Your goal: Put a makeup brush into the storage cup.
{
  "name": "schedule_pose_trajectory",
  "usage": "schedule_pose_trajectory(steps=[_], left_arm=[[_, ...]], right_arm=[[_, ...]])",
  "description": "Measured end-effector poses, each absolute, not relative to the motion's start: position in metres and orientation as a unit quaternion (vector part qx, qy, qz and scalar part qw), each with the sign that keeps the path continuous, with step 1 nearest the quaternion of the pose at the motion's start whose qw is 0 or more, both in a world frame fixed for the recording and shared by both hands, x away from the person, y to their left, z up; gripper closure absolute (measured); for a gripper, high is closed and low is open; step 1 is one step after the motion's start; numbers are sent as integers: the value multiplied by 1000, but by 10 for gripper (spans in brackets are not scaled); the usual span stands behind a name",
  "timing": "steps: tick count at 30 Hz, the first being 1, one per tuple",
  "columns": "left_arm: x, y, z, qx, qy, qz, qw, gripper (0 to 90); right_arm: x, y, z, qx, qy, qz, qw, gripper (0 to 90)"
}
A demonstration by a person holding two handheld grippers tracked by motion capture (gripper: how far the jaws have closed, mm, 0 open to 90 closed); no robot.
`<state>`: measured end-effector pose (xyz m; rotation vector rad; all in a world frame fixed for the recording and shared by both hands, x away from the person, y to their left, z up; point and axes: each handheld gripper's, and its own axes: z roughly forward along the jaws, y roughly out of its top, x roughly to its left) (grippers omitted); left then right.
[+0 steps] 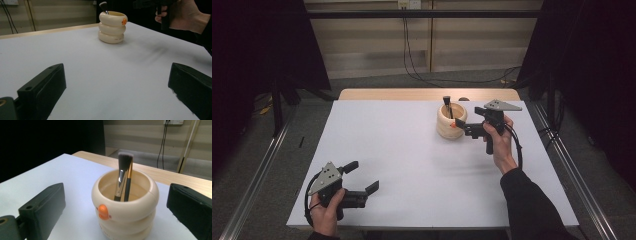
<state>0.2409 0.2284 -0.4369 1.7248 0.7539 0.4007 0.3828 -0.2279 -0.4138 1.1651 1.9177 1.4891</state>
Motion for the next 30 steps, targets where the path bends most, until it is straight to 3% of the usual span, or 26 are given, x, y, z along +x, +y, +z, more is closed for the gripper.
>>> schedule_pose_trajectory(steps=[30], left_arm=[[240, 229, -436, 733, 323, 185, 569, 18]], right_arm=[[321, -258, -421, 436, 679, 528, 264, 0]])
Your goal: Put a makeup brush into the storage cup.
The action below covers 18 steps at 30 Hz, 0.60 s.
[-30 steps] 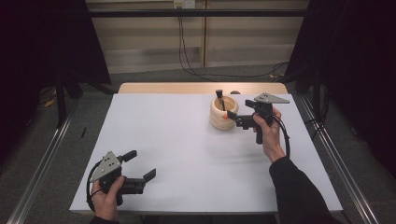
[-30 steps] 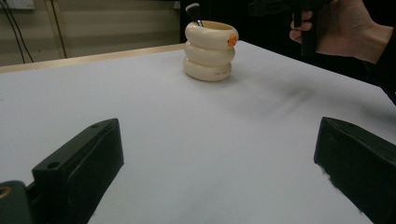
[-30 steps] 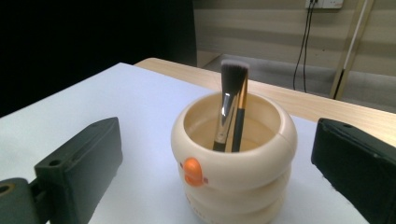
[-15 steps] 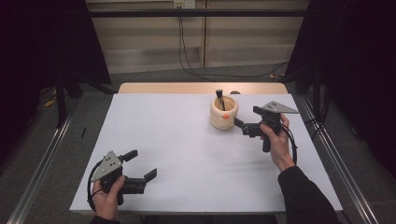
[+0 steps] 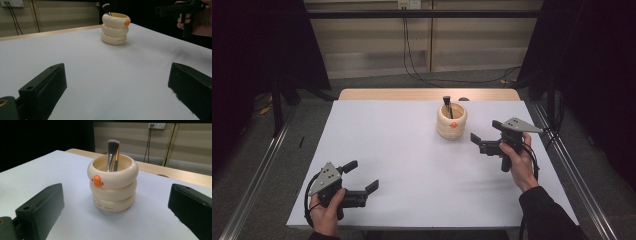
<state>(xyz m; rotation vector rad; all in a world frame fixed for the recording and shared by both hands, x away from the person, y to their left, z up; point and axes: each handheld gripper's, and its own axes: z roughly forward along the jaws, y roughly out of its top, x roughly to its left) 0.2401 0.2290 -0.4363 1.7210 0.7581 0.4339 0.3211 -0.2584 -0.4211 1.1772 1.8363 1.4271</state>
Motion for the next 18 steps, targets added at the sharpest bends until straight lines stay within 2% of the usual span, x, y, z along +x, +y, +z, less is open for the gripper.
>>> schedule_pose_trajectory(steps=[4, 18], left_arm=[[240, 229, -437, 723, 335, 183, 577, 19], [239, 229, -437, 723, 333, 182, 578, 16]], right_arm=[[310, -265, -424, 439, 672, 526, 281, 0], [284, -274, -434, 445, 665, 526, 288, 7]])
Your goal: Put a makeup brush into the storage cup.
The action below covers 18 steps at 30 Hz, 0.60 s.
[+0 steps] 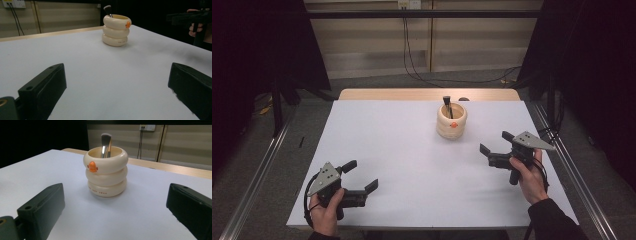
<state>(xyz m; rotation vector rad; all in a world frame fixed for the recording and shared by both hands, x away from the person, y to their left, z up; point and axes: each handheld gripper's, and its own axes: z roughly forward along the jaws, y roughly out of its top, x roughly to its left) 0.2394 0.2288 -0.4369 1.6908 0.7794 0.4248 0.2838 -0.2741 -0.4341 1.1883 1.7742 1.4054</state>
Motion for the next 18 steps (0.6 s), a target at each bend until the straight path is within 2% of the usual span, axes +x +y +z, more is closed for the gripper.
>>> schedule_pose_trajectory(steps=[18], left_arm=[[238, 231, -436, 716, 336, 181, 585, 15]], right_arm=[[248, -285, -438, 431, 667, 532, 294, 8]])
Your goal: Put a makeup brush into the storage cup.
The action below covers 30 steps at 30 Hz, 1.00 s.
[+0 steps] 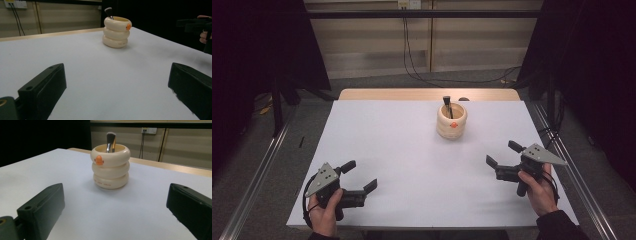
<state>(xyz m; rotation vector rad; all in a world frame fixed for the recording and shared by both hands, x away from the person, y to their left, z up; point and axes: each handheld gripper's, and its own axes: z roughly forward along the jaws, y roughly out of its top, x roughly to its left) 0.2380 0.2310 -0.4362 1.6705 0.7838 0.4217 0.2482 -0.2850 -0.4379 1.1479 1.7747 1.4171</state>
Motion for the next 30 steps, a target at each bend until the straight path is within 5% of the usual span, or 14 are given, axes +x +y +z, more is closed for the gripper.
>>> schedule_pose_trajectory(steps=[30], left_arm=[[235, 234, -436, 699, 346, 186, 597, 12]], right_arm=[[211, -304, -444, 448, 630, 542, 330, 24]])
